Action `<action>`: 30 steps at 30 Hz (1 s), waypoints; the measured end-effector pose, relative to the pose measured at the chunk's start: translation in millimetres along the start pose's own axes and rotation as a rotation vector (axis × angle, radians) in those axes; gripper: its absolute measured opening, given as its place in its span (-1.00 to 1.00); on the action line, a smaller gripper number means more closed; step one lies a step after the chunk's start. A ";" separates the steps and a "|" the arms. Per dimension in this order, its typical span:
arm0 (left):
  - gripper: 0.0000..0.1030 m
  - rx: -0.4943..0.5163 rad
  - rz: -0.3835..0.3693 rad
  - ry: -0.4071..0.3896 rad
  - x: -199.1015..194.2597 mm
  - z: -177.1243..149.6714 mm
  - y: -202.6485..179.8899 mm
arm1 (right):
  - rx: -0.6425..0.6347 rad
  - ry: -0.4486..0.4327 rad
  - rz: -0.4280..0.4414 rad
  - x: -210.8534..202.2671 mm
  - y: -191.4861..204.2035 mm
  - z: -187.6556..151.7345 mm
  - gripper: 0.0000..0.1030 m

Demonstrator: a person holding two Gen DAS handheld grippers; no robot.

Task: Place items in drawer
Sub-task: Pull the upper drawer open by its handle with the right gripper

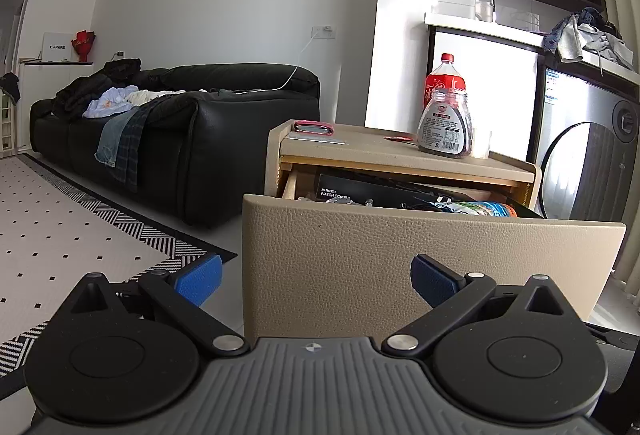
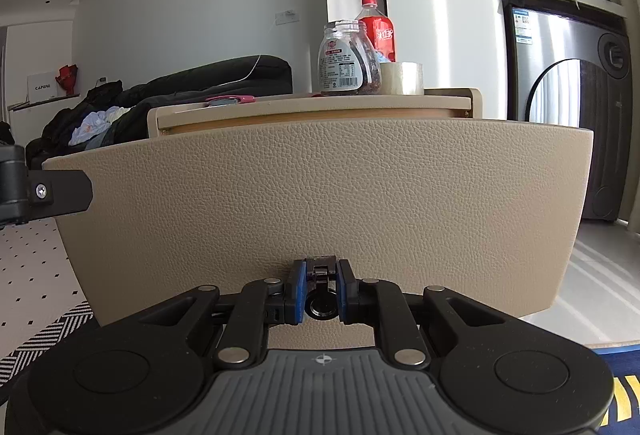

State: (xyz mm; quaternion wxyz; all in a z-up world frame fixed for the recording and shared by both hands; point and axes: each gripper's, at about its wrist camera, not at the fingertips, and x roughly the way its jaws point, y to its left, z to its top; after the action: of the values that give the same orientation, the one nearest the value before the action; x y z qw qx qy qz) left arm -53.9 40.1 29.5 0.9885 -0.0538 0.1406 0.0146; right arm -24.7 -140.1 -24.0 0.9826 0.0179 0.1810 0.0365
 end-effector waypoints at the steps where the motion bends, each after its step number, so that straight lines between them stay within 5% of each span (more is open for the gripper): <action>1: 1.00 0.001 -0.001 0.000 -0.5 -0.3 0.1 | -0.002 0.000 0.000 -1.1 0.2 -0.5 -0.68; 17: 1.00 0.011 -0.009 -0.010 -5.9 3.3 -3.0 | 0.040 0.022 0.007 -9.5 -2.1 0.4 -0.64; 24: 1.00 0.028 -0.011 -0.033 -4.9 12.5 -4.1 | 0.060 0.022 0.003 -18.4 -7.9 5.2 -0.30; 30: 1.00 0.001 -0.002 -0.039 7.1 24.0 3.6 | 0.064 -0.082 -0.014 -40.7 -17.8 23.5 0.08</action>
State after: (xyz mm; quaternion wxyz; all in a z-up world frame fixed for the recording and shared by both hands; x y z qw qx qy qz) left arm -40.6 46.4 50.0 0.9911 -0.0531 0.1211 0.0146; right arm -53.1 -161.5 11.5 0.9884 0.0495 0.1417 0.0231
